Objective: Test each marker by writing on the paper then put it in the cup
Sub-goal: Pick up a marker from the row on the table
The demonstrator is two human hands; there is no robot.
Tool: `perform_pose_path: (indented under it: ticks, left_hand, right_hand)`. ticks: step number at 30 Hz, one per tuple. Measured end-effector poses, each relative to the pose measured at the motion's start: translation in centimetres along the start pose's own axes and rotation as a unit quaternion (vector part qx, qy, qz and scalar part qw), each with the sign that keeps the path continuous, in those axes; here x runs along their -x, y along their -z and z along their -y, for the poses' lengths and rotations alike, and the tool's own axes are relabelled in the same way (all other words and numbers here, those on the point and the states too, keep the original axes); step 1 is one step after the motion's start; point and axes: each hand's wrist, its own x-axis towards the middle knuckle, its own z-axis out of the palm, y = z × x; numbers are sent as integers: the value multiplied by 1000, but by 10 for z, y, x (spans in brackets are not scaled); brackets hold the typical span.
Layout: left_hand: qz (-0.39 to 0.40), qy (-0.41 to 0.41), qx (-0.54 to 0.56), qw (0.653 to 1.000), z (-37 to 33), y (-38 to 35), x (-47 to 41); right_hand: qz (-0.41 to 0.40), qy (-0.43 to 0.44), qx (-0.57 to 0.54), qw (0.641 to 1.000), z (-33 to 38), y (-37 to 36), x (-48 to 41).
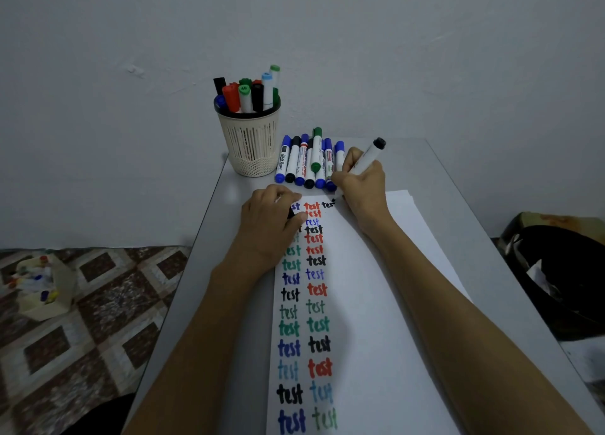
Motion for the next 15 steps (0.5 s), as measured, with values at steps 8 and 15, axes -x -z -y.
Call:
perform_pose_path:
  ticks: [8, 15]
  left_hand:
    - [-13, -7, 26, 1000, 1, 2, -1]
    - [-28, 3, 136, 990, -8, 20, 1]
  right_hand:
    - [-20, -22, -85, 996, 2, 4, 0]
    - [-13, -72, -318, 945, 9, 17, -3]
